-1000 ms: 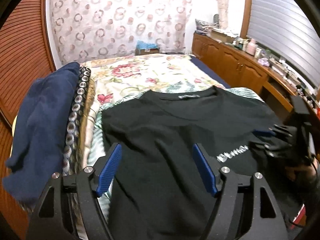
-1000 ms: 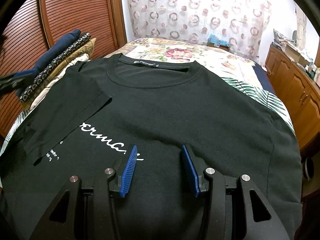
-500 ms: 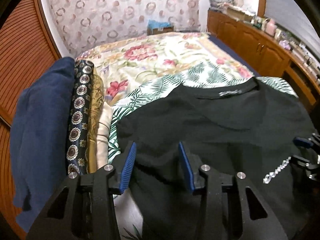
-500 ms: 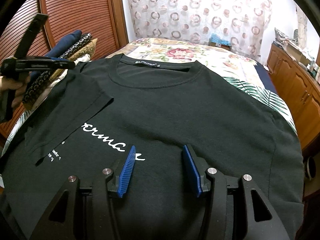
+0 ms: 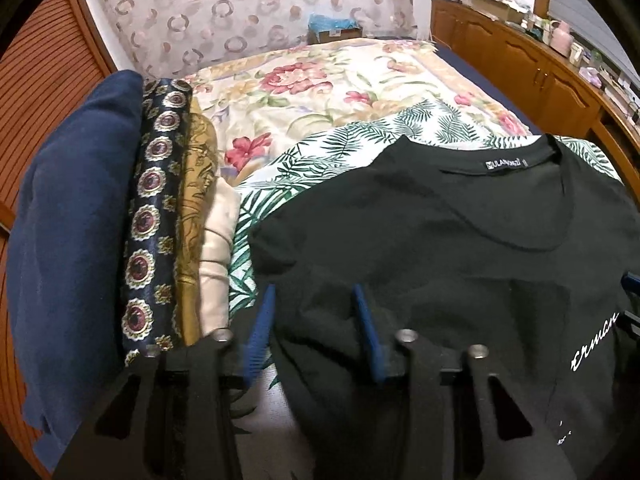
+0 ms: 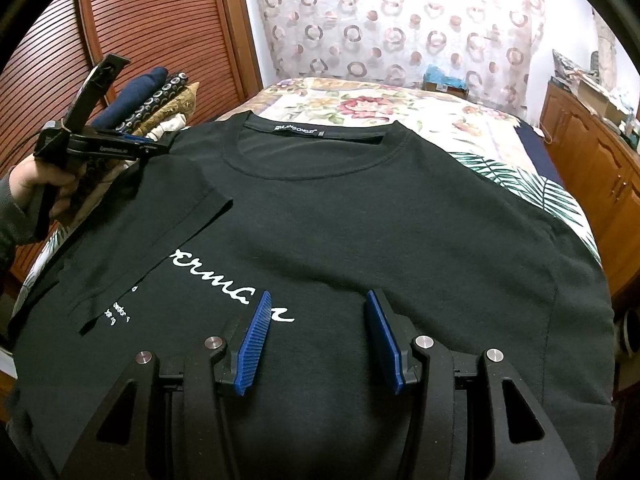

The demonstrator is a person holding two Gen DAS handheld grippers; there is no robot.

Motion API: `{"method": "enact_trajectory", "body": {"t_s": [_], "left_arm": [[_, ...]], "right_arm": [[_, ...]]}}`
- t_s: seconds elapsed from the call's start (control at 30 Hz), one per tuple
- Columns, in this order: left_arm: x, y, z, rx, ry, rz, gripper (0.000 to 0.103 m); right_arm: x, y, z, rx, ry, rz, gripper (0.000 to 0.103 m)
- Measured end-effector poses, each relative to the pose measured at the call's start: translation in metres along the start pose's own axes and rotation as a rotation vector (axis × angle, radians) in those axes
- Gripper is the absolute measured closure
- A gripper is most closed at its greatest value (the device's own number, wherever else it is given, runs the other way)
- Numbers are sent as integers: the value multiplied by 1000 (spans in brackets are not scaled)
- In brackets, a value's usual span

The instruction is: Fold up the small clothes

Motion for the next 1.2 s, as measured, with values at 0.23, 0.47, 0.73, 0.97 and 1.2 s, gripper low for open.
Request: {"method": "enact_trajectory", "body": {"t_s": [0.23, 0.47, 0.73, 0.97, 1.2], "left_arm": [[-5, 5, -7, 31, 26, -19, 96], [-24, -27, -32, 5, 111, -87, 96], [-34, -39, -34, -28, 167, -61, 94], [-69, -31, -20, -66, 299, 20, 58], [-109, -18, 10, -83, 442, 80, 24]], "right_arm": [[1, -1, 0, 10, 4, -7, 51], [2, -1, 0, 15, 6, -11, 51], [4, -4, -1, 6, 6, -3, 51], [4, -4, 0, -2, 6, 4, 51], [5, -10, 0, -32, 3, 30, 51]]}}
Point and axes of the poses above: each gripper's, at about its wrist camera, not at the fingertips, and x roughly the way its jaws point, y to its right, z to its underside, the point moved 1 cm from there along x, roughly the way its jaws point, and after that the axes turned 5 degrees about y, right-handed, at the moved point
